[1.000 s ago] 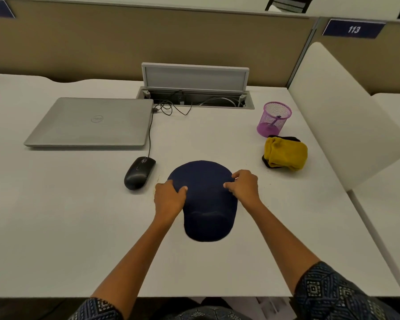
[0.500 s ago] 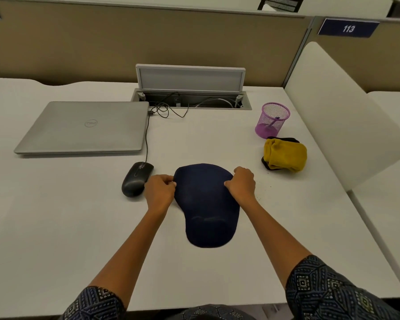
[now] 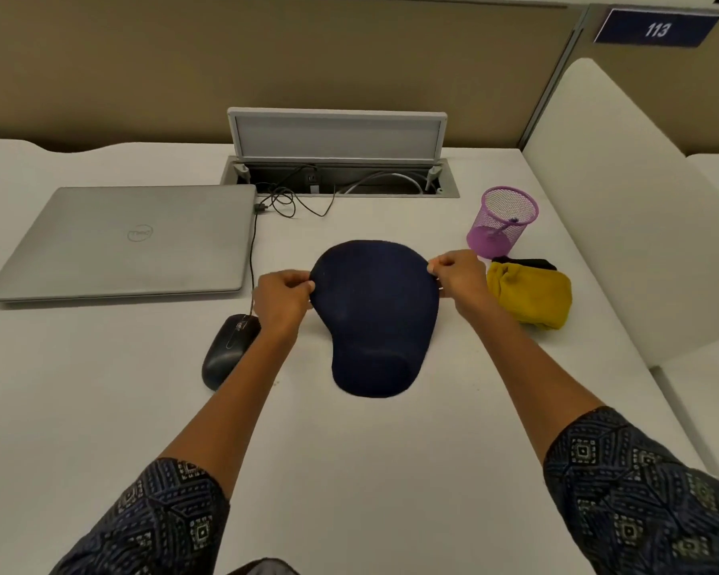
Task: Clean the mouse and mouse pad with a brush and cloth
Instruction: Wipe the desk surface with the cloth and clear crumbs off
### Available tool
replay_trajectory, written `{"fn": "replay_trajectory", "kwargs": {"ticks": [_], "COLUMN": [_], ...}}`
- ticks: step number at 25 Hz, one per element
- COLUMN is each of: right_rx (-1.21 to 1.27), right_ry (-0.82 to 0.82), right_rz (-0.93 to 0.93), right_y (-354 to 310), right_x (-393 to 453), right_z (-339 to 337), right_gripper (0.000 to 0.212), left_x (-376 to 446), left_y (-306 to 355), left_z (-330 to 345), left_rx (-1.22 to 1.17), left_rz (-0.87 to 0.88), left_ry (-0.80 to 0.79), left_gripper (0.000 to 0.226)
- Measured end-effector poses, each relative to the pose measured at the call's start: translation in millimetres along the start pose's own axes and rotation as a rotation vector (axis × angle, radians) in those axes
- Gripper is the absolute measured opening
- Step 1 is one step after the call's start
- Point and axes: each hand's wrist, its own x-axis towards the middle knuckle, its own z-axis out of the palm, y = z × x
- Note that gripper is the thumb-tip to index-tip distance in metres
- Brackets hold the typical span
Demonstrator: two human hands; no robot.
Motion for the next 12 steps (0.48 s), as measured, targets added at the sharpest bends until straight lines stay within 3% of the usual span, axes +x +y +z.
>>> {"fn": "replay_trajectory", "kwargs": {"ticks": [3, 8, 12], "right_rx": [-0.026, -0.093, -0.163], "right_ry": [0.029, 0.062, 0.063], "right_rz": [-0.032, -0.026, -0.001], "right_y": [-29.8, -51.2, -48.6], "right_x": [40.5, 101.3, 128.3], "right_z": [-1.4, 12.6, 29.0], "right_gripper": [0.014, 0.015, 0.016], "left_x": [45.5, 108.5, 128.4], "left_y": [23.9, 35.3, 30.9], "left_z": [14.9, 43.6, 56.3], "left_rx": [0.027, 0.092, 0.158], "left_rz": [0.002, -0.148, -0.124], "left_ry": [-0.002, 0.024, 0.039], "left_gripper": [0.016, 0.018, 0.020]}}
